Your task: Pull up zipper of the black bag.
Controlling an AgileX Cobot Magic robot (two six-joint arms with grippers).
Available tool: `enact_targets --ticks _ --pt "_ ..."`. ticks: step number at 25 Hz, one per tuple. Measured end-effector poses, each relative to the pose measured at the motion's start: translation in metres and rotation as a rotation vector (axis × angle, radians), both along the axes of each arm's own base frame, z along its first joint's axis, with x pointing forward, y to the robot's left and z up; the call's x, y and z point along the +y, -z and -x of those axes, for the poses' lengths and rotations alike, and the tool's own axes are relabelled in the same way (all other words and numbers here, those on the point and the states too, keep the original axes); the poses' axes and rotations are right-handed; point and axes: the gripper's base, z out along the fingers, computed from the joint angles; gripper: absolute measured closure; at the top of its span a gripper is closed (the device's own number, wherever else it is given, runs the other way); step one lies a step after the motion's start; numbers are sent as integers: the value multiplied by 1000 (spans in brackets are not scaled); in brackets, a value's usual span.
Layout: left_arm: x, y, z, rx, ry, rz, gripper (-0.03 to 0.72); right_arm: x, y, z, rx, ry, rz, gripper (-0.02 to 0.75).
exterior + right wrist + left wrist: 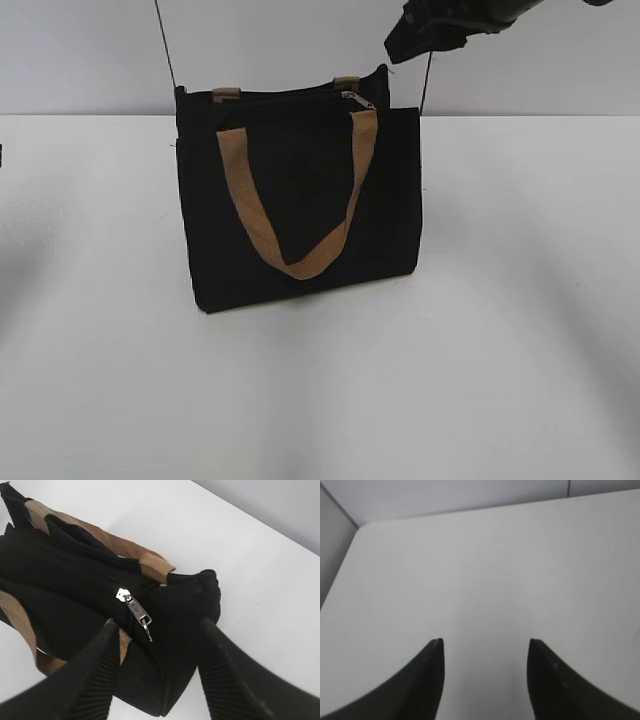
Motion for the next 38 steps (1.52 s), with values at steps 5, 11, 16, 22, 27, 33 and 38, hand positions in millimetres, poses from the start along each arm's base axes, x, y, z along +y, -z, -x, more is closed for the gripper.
enact_targets --ticks 5,11,16,22,27,33,38 --pt "12 15 6 130 -244 -38 287 -1 -4 4 1 -12 12 356" --pt "6 14 11 306 -291 77 319 -2 -5 5 4 -16 17 355" --pt "-11 1 7 420 -203 217 346 -3 -3 8 43 -14 35 354" --pt "-20 -32 -3 478 -144 264 347 -15 6 13 185 128 112 354" --pt "-20 -49 -3 524 -143 257 358 -31 15 23 348 274 242 354" --pt "-20 -49 5 628 -113 214 364 -62 19 27 499 415 284 354" --pt "-19 -48 10 692 -101 188 364 -117 17 22 527 568 256 357"
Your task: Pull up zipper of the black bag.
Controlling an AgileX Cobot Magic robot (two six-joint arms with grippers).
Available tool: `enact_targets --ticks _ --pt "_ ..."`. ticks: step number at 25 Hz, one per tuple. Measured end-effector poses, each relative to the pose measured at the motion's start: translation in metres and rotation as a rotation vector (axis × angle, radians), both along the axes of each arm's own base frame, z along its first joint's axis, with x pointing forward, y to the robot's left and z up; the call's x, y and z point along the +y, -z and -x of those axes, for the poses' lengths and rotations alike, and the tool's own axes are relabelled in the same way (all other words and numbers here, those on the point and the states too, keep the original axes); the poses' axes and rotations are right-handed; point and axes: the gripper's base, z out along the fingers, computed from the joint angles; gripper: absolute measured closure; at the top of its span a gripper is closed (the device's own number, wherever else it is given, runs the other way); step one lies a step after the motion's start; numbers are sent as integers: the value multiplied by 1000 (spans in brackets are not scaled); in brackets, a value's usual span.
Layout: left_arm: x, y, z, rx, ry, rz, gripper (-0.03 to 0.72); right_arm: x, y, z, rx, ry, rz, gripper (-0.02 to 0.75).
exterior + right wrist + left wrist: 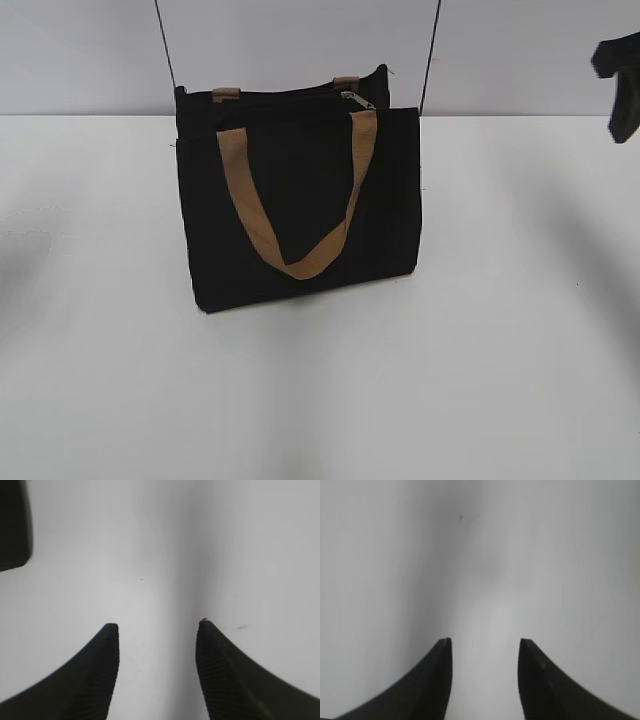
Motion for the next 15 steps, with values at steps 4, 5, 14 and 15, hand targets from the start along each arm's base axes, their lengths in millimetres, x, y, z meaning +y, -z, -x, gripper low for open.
enact_targets --ticks 4,5,14,15 --pt "1 1 6 70 17 -9 366 -30 -16 8 -43 75 3 360" --pt "1 1 8 84 20 -11 367 -34 -21 12 -58 72 7 360" --pt "2 -16 31 73 40 -3 381 -19 -20 119 -43 7 -105 360" --pt "2 -19 39 61 38 5 387 -19 -15 135 -34 6 -108 360"
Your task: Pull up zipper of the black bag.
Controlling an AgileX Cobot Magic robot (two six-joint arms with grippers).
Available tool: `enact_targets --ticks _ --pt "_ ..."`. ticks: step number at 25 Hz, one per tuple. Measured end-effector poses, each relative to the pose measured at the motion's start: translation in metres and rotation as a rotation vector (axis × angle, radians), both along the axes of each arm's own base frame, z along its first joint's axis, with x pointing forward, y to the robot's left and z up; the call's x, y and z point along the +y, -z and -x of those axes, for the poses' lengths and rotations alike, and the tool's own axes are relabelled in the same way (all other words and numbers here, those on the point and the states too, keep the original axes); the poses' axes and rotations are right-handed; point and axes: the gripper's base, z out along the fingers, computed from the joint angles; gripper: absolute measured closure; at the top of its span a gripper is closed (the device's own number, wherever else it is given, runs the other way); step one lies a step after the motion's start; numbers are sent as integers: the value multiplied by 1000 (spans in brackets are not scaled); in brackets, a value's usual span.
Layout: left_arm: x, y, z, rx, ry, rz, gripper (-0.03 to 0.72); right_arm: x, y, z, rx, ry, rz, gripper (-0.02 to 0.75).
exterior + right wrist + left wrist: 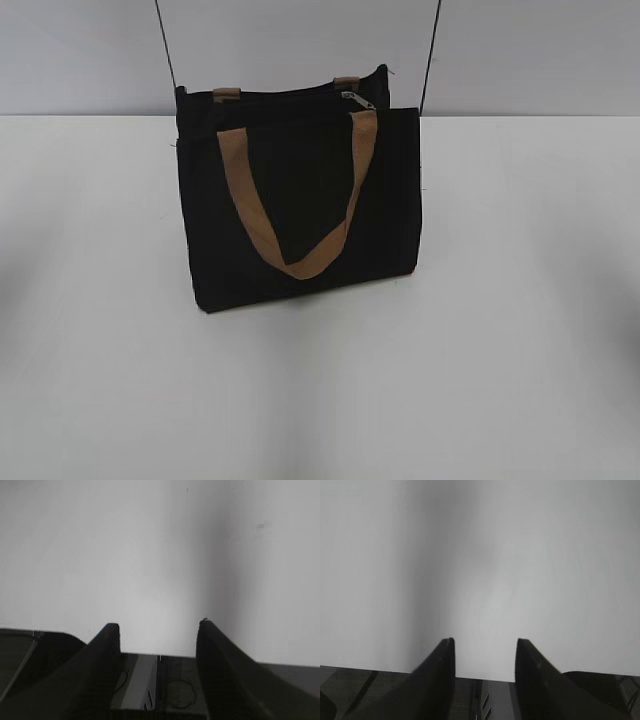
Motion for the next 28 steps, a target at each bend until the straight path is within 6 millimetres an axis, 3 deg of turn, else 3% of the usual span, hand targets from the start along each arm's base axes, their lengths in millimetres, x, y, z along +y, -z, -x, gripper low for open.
enact_targets --ticks 9,12,16,20,28 --pt "7 -26 89 -196 0 16 397 4 32 118 -102 -3 2 360" --pt "10 -31 122 -288 0 24 398 5 42 144 -164 -15 6 360" --pt "15 -35 161 -424 0 18 398 6 46 174 -306 -40 22 360" --pt "19 -24 193 -521 11 2 398 7 42 198 -471 -55 39 360" --pt "23 -1 242 -761 36 -1 398 9 42 233 -708 -97 82 360"
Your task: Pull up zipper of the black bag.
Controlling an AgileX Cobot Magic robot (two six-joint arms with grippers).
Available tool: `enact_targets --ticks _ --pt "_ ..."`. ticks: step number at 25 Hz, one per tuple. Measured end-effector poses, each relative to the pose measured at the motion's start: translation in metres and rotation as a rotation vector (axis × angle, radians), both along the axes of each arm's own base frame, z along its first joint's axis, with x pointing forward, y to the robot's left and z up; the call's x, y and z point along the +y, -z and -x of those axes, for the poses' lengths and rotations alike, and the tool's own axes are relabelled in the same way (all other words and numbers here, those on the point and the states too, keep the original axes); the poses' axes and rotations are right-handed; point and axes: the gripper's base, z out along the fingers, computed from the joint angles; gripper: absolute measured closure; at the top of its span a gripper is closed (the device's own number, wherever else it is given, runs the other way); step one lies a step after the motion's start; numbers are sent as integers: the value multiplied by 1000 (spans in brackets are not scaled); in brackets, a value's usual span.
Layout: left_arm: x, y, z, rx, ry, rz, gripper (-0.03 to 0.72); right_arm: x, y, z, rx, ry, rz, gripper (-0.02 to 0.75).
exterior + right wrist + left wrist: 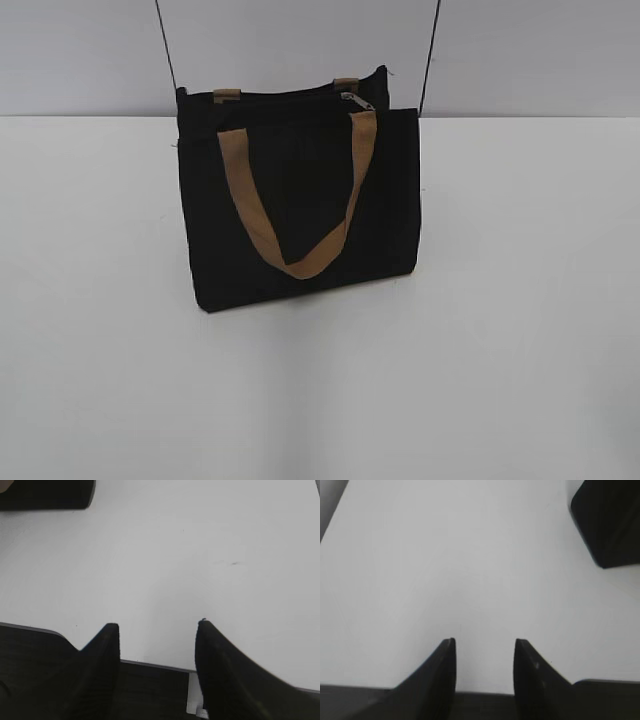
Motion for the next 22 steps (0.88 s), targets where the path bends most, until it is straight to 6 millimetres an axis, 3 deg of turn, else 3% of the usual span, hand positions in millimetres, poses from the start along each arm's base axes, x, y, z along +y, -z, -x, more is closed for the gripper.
enact_targets --ticks 5,11,22 --pt "2 1 22 -144 3 8 398 0 1 0 -2 -13 19 360" --pt "0 3 15 -204 25 5 398 -1 4 -10 -74 -17 41 360" --pt "-1 3 13 -214 30 10 398 -1 5 -11 -81 -18 44 360"
